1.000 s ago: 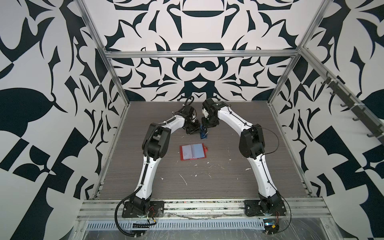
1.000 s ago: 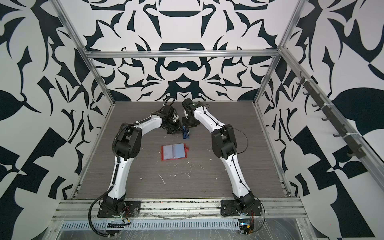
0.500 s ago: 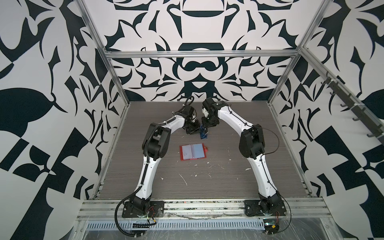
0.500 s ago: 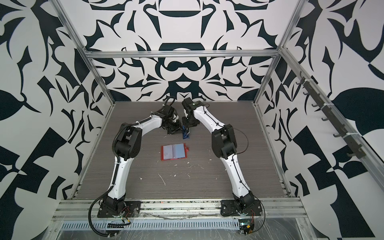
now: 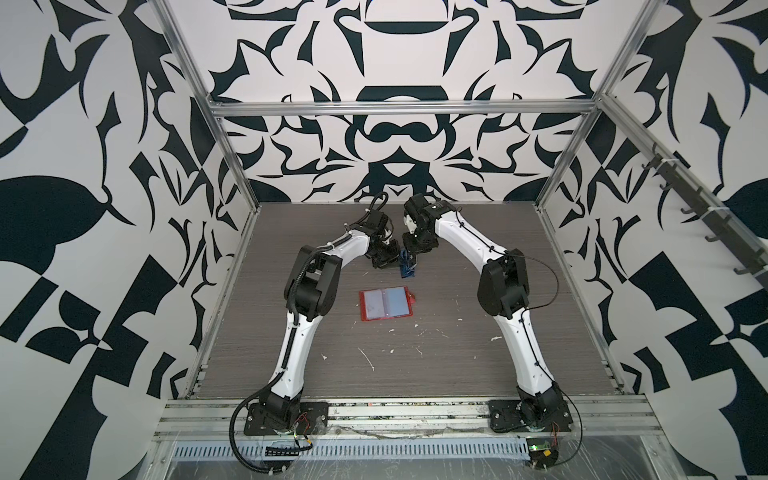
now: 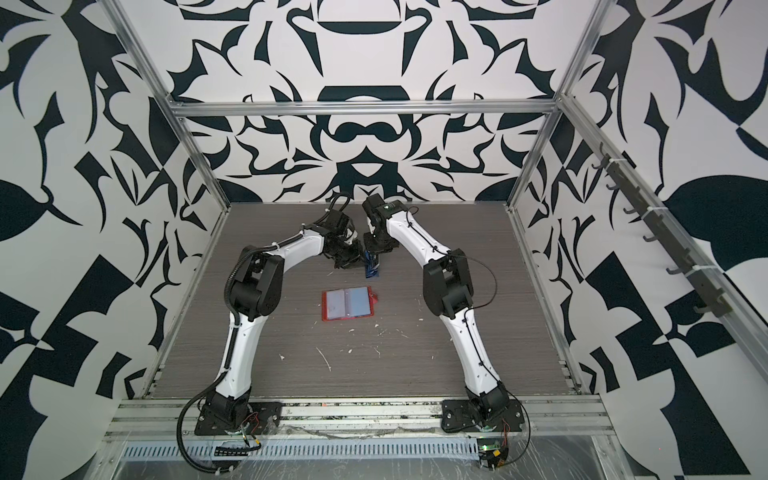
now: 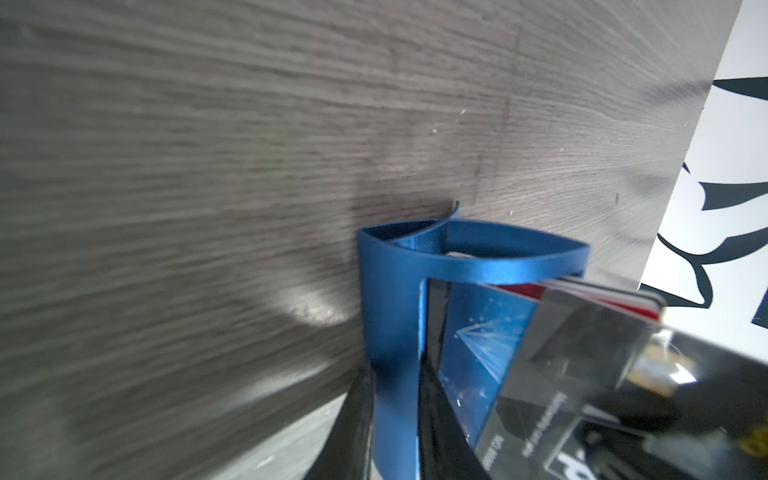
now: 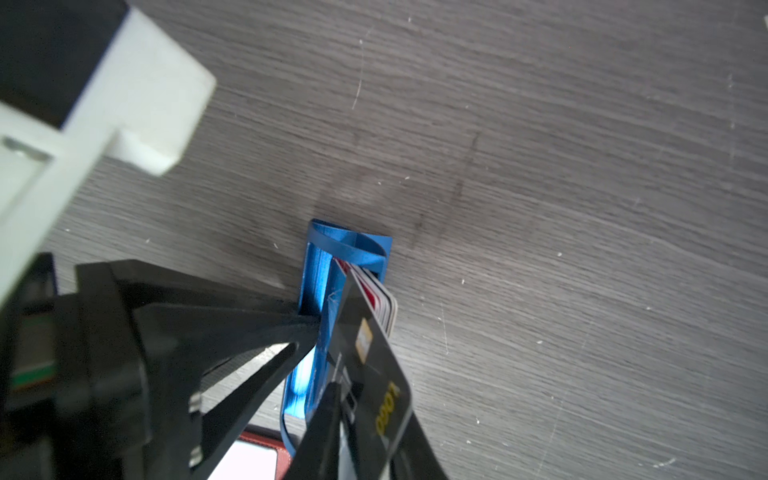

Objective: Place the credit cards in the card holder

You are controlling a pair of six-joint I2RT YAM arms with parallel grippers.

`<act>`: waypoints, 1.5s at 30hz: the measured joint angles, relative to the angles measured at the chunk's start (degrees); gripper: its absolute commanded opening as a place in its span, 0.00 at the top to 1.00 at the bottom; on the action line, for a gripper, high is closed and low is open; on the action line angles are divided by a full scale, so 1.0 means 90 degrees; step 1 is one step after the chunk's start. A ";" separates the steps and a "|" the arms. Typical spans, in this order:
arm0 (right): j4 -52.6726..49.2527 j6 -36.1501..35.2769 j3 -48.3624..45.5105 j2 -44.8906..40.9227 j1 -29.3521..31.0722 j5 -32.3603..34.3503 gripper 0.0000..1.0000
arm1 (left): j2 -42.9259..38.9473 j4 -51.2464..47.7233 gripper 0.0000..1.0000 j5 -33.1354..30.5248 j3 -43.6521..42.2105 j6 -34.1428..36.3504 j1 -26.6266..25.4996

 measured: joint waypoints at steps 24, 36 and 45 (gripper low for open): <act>0.0044 0.0024 0.0044 -0.0051 0.0075 -0.0058 0.95 | 0.0000 0.0010 0.79 -0.0005 0.0000 0.0000 -0.0005; 0.0119 0.0002 -0.0155 -0.0299 0.0036 -0.0007 0.83 | 0.0000 0.0010 0.79 -0.0002 0.0000 0.0000 -0.0005; 0.0131 0.0032 -0.0175 -0.0299 0.0022 -0.0046 0.96 | 0.0000 0.0010 0.79 -0.0005 0.0000 0.0000 -0.0007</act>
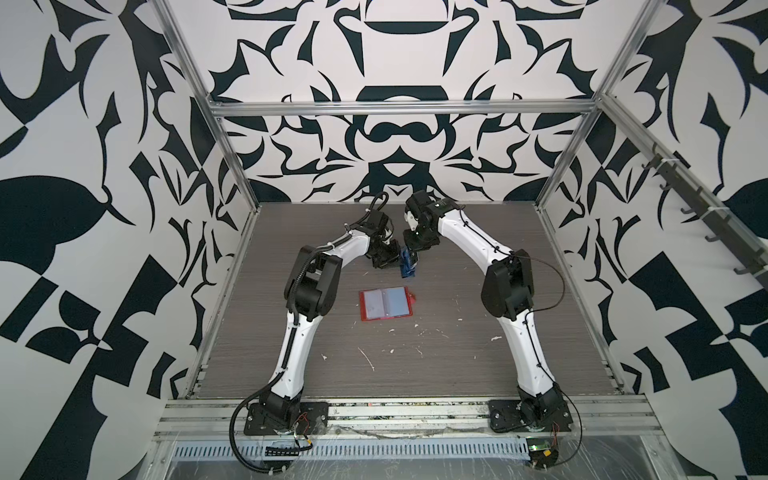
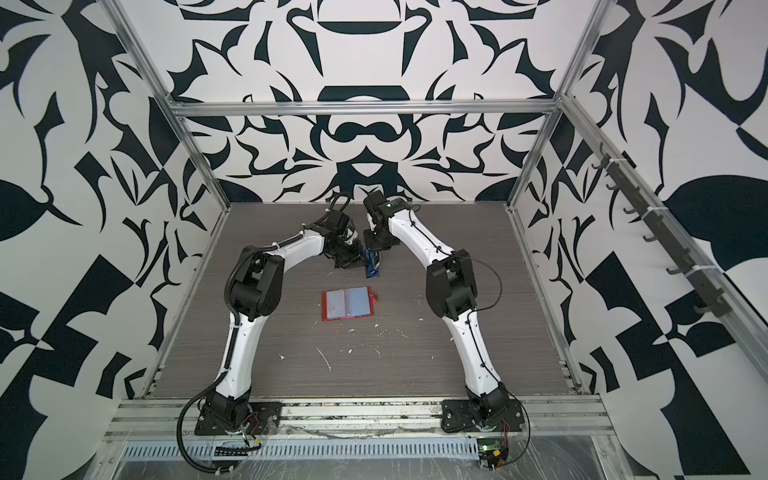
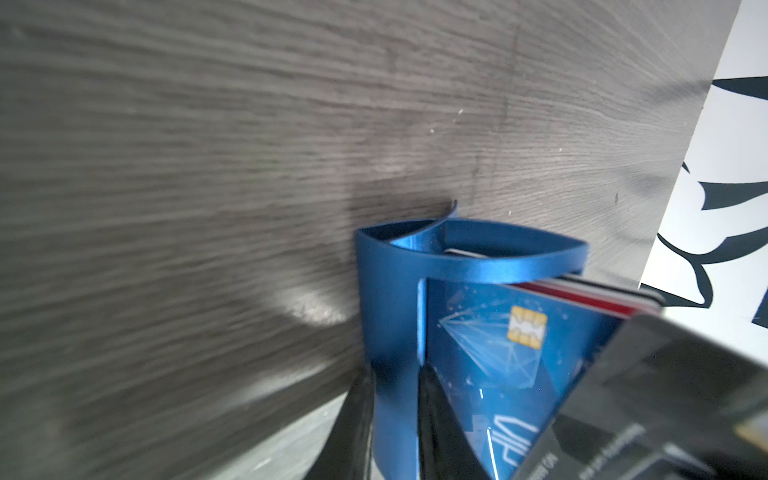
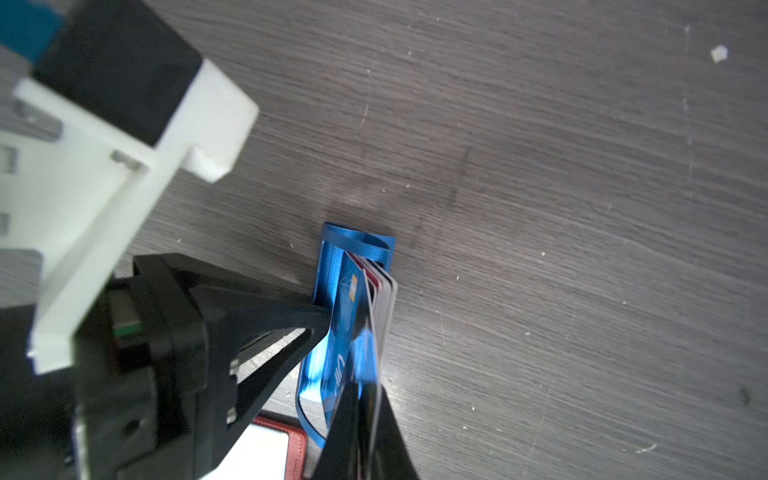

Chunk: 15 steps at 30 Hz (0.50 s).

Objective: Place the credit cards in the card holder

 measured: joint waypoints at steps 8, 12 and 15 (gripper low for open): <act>0.0189 0.0005 -0.0393 -0.0226 -0.0002 -0.0121 1.00 | 0.0000 0.0007 0.75 0.0012 0.0000 0.0005 0.0000; 0.0537 0.0075 -0.1115 -0.0826 -0.0097 -0.0389 1.00 | 0.0000 0.0002 0.70 0.0085 -0.0010 0.0058 0.0000; 0.0886 0.0168 -0.1676 -0.1399 -0.0223 -0.0605 1.00 | -0.0027 -0.0012 0.65 0.0138 -0.0010 0.0126 0.0000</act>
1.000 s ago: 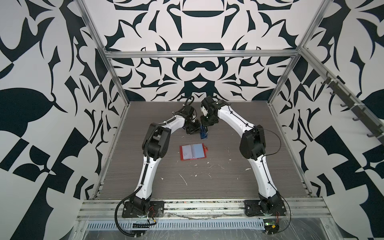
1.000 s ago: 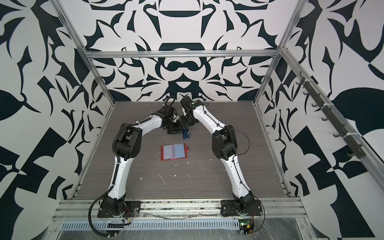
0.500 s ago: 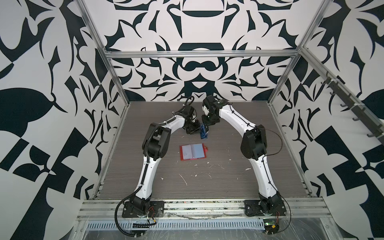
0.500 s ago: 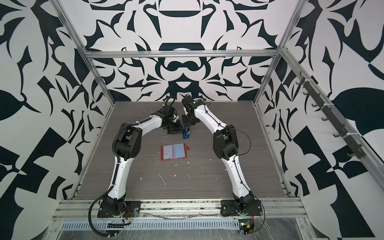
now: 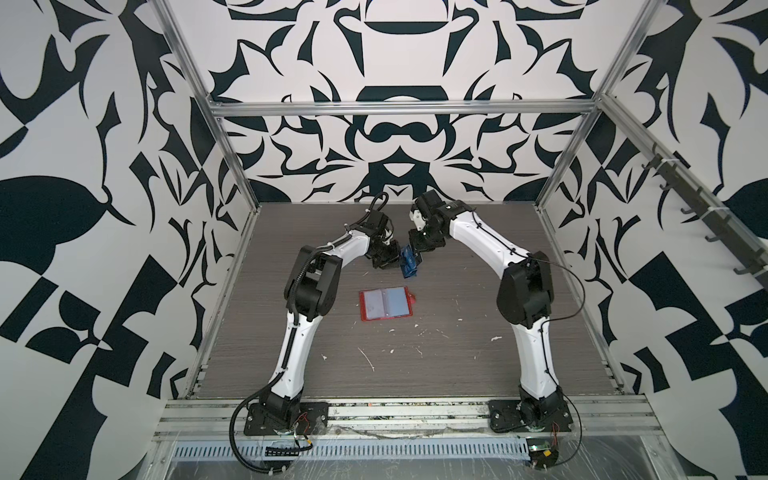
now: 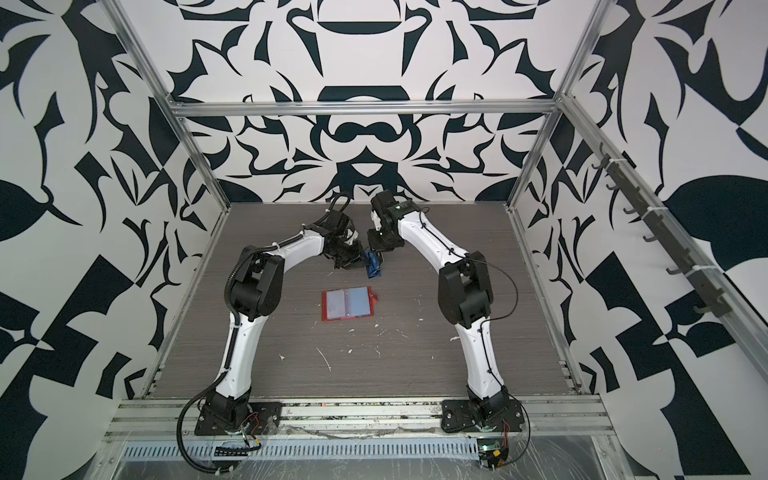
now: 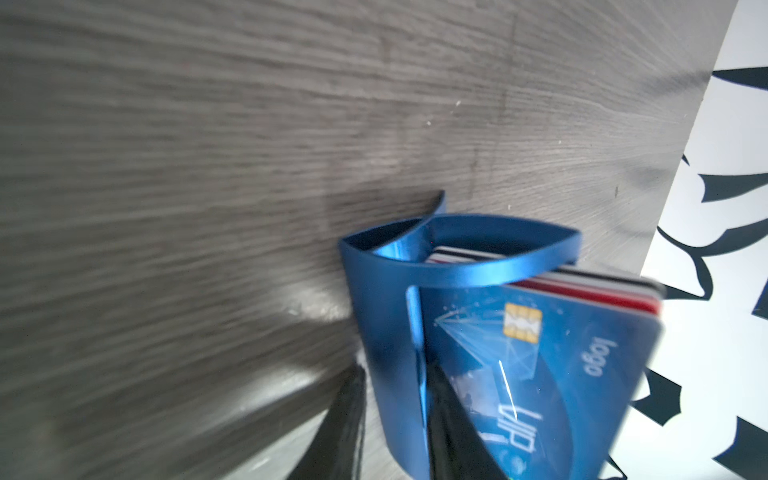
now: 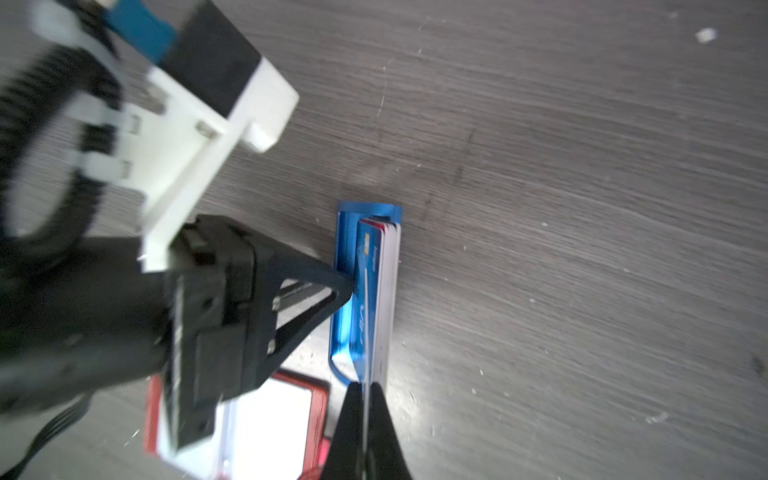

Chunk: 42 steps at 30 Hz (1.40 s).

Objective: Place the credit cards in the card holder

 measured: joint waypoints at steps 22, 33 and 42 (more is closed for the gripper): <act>0.2025 0.0393 -0.3507 -0.1955 0.0053 -0.1814 1.00 | -0.3021 0.0396 0.57 -0.0804 -0.2885 0.0379 0.0000; 0.3147 0.0886 -0.4697 -0.2161 0.0527 -0.2103 1.00 | -0.4160 0.0765 0.59 -0.1518 -0.4578 0.0367 0.0007; 0.3915 0.1234 -0.4838 -0.1809 0.0843 -0.2251 1.00 | -0.4680 0.1044 0.64 -0.1979 -0.5654 0.0199 0.0175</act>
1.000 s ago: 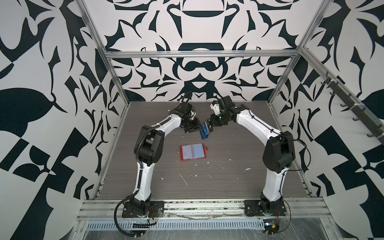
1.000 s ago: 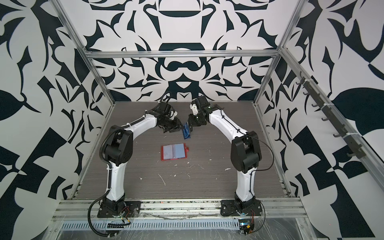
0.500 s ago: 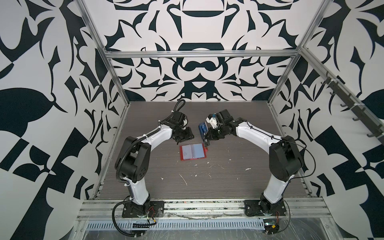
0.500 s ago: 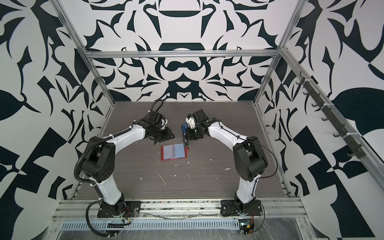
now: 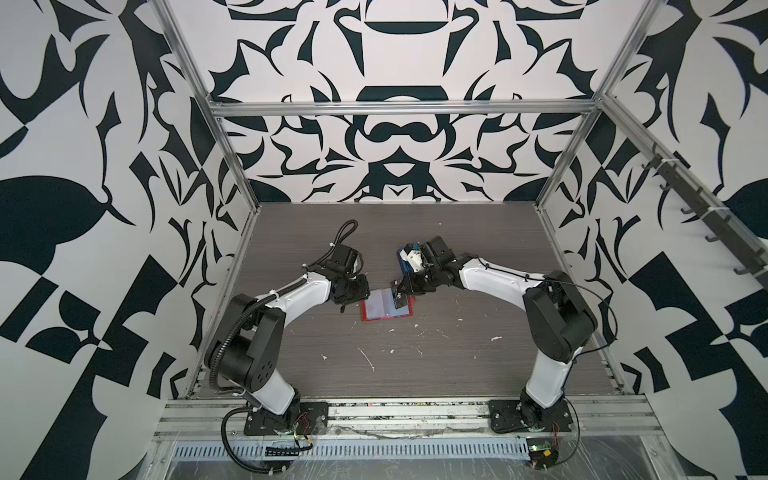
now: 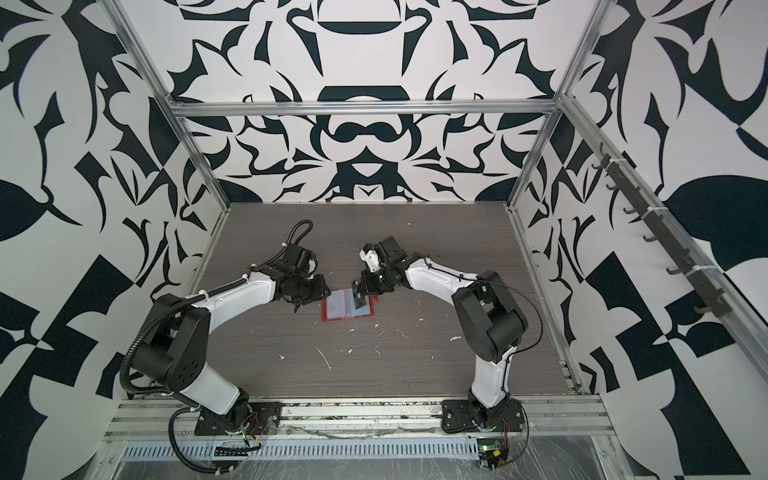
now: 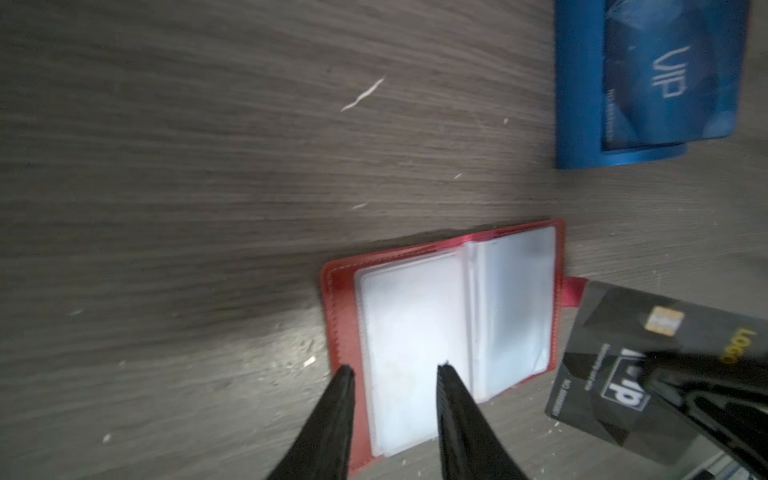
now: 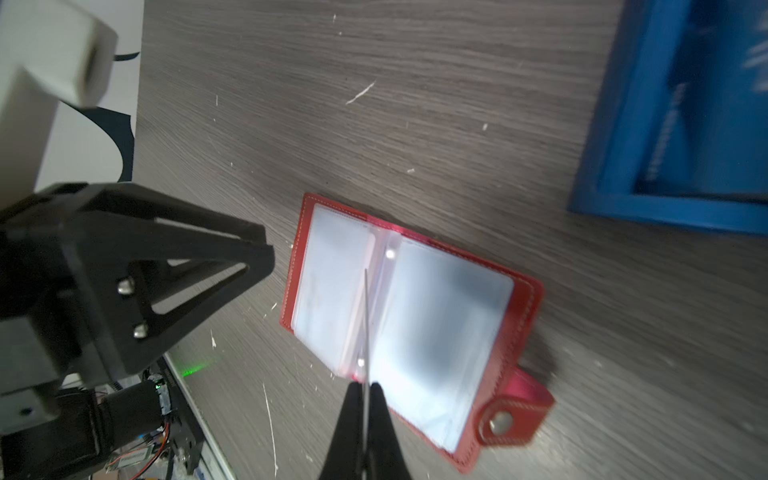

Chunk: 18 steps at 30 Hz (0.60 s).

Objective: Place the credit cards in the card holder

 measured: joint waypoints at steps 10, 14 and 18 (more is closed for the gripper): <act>0.0316 0.0199 -0.0022 0.0342 0.0078 -0.0066 1.00 | -0.0032 0.0410 0.67 0.0163 -0.0532 -0.0182 0.0102; 0.0330 0.0257 -0.0022 0.0486 0.0080 -0.0051 1.00 | 0.0075 0.0663 0.70 0.0299 -0.0537 -0.0233 0.0102; 0.0323 0.0274 -0.0022 0.0634 0.0080 -0.0029 1.00 | 0.0287 0.0814 0.72 0.0415 -0.0539 -0.0284 0.0102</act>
